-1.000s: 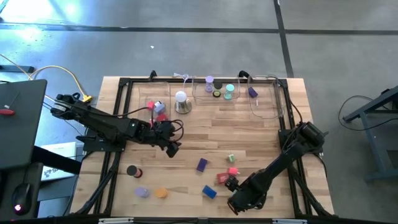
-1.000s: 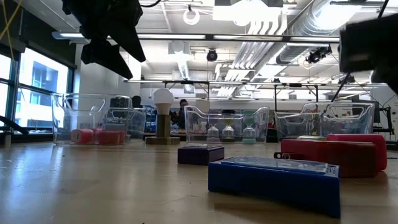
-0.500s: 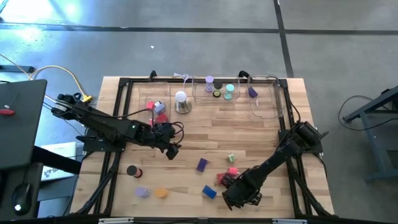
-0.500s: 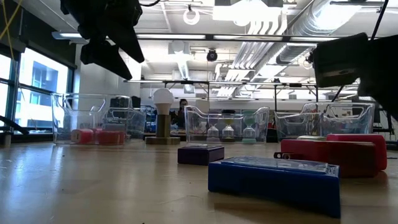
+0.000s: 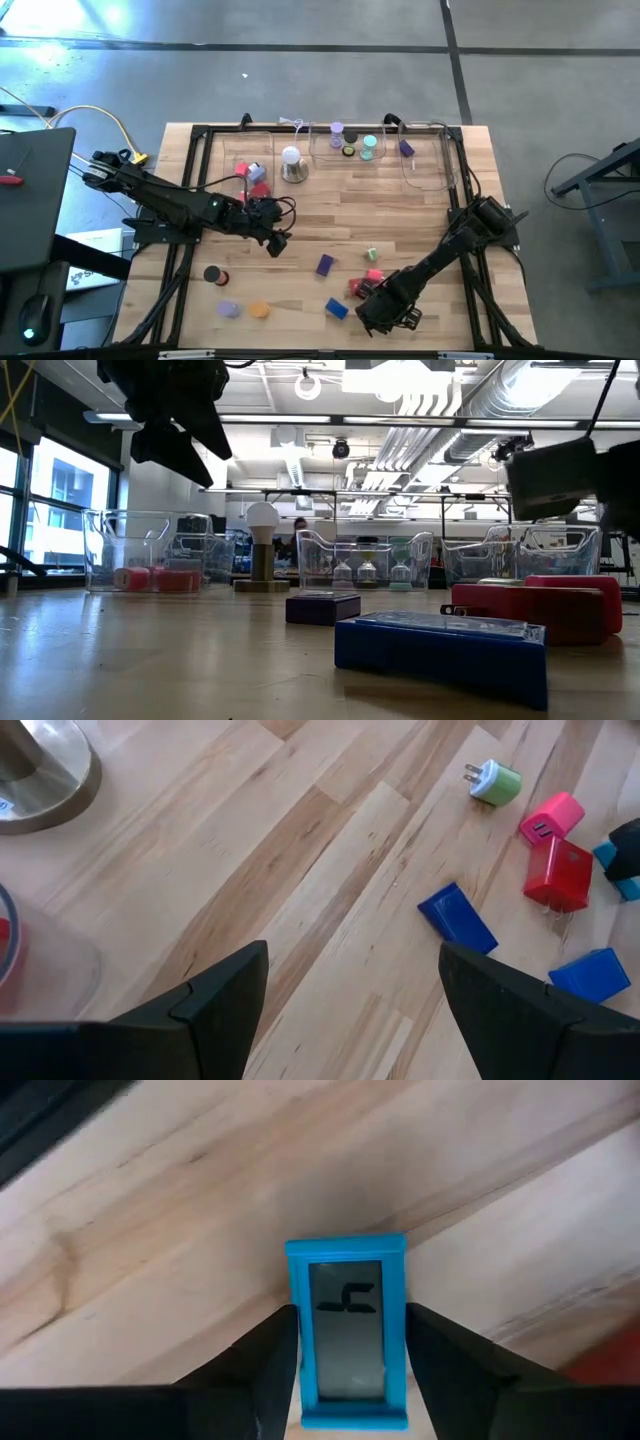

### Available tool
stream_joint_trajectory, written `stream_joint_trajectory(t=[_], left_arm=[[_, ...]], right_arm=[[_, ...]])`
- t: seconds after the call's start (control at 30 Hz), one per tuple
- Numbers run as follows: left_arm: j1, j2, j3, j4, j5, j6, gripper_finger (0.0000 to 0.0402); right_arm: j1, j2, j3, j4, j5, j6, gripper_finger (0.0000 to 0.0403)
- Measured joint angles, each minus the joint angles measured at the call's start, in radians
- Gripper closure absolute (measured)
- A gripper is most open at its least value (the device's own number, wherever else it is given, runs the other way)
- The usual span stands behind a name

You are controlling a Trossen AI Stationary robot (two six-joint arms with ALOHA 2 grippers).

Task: Pick & Place Office items
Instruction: Put the light blue digital clock into the right transparent bin

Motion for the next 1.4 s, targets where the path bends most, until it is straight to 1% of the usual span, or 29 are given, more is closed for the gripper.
stream_joint_trajectory(t=[0.2,0.27,0.4,0.43,0.7,0.83,1.07,1.17,1.33,1.4], left_arm=[[0.0,0.0,0.0,0.003,0.0,-0.003,0.0115],[-0.001,0.0,0.0,0.003,0.0,-0.004,0.0115],[-0.006,0.0,0.0,0.002,0.001,-0.001,0.0115],[-0.007,0.0,0.0,0.003,0.001,0.004,0.0115],[-0.006,0.0,0.0,0.003,0.001,0.009,0.0115],[-0.006,0.0,0.0,0.003,0.001,0.01,0.0115],[-0.006,0.0,0.0,0.003,0.001,0.024,0.0115],[-0.006,0.0,0.0,0.003,0.001,0.025,0.0115],[-0.006,0.0,0.0,0.003,0.001,0.027,0.0115],[-0.006,0.0,0.0,0.003,0.001,0.027,0.0115]], right_arm=[[-0.029,0.049,0.002,0.014,-0.107,-0.029,0.0233],[-0.033,0.051,0.002,0.013,-0.105,-0.03,0.0242],[-0.033,0.051,0.001,0.012,-0.107,-0.017,0.0281],[-0.033,0.051,0.001,0.012,-0.109,-0.016,0.0285],[-0.033,0.046,-0.001,0.013,-0.111,-0.009,0.0285],[-0.032,0.026,-0.001,-0.005,-0.104,0.025,0.0285],[0.002,-0.047,-0.008,-0.11,0.034,0.114,0.0285],[0.016,-0.088,-0.006,-0.151,0.099,0.181,0.0285],[0.029,-0.146,-0.006,-0.295,0.197,0.301,0.0285],[0.034,-0.176,-0.005,-0.374,0.257,0.348,0.0285]])
